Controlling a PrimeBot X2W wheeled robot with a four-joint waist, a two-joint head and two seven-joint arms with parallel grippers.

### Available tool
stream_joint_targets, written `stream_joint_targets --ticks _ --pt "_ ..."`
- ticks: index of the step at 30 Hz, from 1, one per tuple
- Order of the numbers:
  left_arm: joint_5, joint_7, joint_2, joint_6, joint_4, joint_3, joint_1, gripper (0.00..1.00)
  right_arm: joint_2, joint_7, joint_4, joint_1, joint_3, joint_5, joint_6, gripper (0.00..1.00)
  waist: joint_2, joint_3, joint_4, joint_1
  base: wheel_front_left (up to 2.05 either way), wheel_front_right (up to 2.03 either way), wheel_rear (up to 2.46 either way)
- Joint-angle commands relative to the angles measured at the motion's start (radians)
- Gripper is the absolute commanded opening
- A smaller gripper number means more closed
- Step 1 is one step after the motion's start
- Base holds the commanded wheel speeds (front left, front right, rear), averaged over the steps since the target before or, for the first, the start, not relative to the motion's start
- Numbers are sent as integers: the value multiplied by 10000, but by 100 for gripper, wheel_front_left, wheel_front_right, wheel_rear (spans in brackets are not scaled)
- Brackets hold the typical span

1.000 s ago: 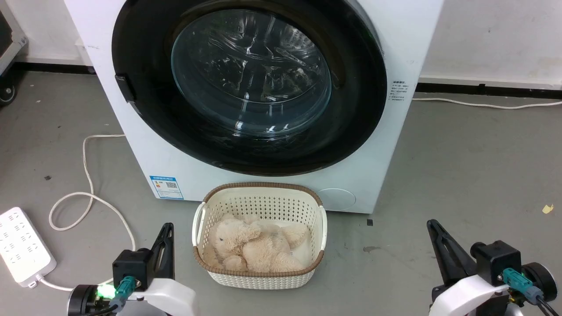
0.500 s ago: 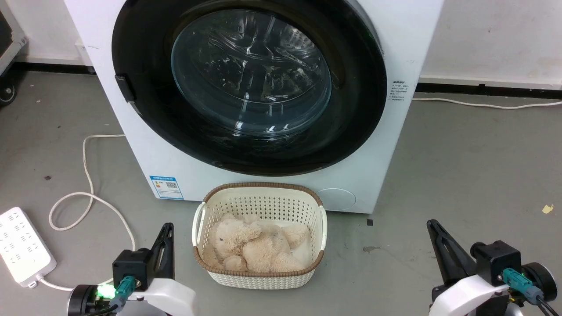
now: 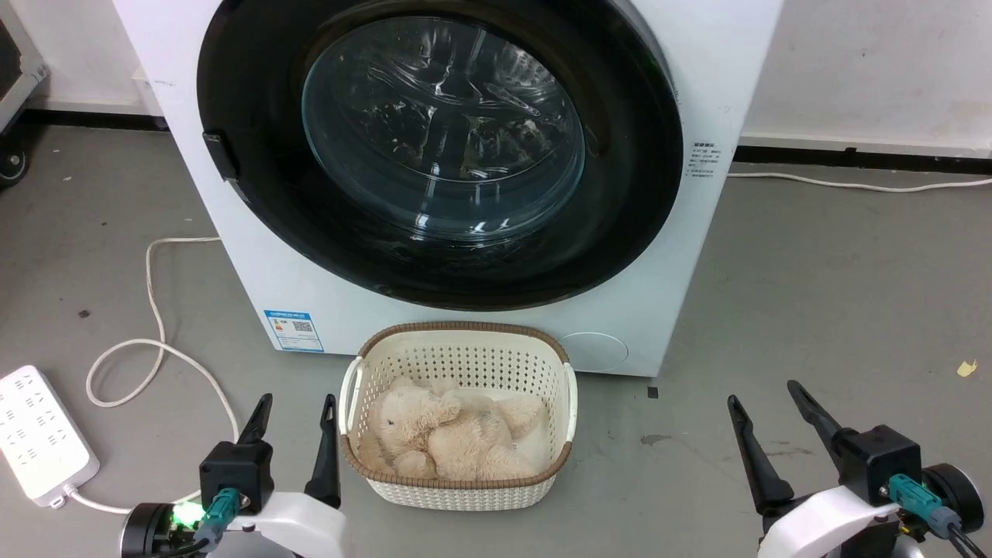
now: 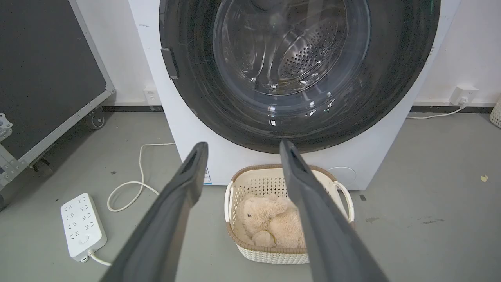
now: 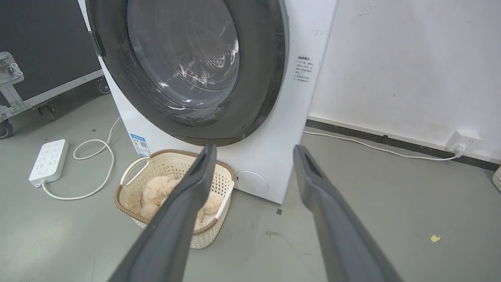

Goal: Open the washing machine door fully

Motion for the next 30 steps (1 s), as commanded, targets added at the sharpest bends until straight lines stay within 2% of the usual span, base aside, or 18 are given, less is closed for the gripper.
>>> stream_joint_targets --ticks 1,18,19,20,21,22,30 --pt "-23 -106 0 45 -10 -40 14 100 2 -95 -27 31 -40 69 -2 100 0 5 0 0 0 0 0" --pt "-85 -482 1 188 -129 -262 -57 100 8 -470 -231 24 -131 112 -4 100 0 308 80 0 0 0 0" --pt "-92 -524 1 208 -159 -290 -82 100 8 -512 -246 9 -149 179 -4 60 0 367 100 0 0 0 0" --pt "-92 -524 1 208 -159 -290 -82 100 8 -512 -246 9 -149 179 -4 60 0 367 100 0 0 0 0" --pt "-97 -545 1 218 -173 -304 -95 100 9 -533 -250 -2 -158 204 -4 7 0 397 111 0 0 0 0" --pt "-102 -566 1 228 -187 -320 -110 100 9 -554 -256 -17 -166 230 -4 0 0 432 123 0 0 0 0" --pt "-141 -733 1 313 -299 -447 -241 100 -43 -721 -279 -307 -180 477 -5 0 0 724 214 0 0 0 0"
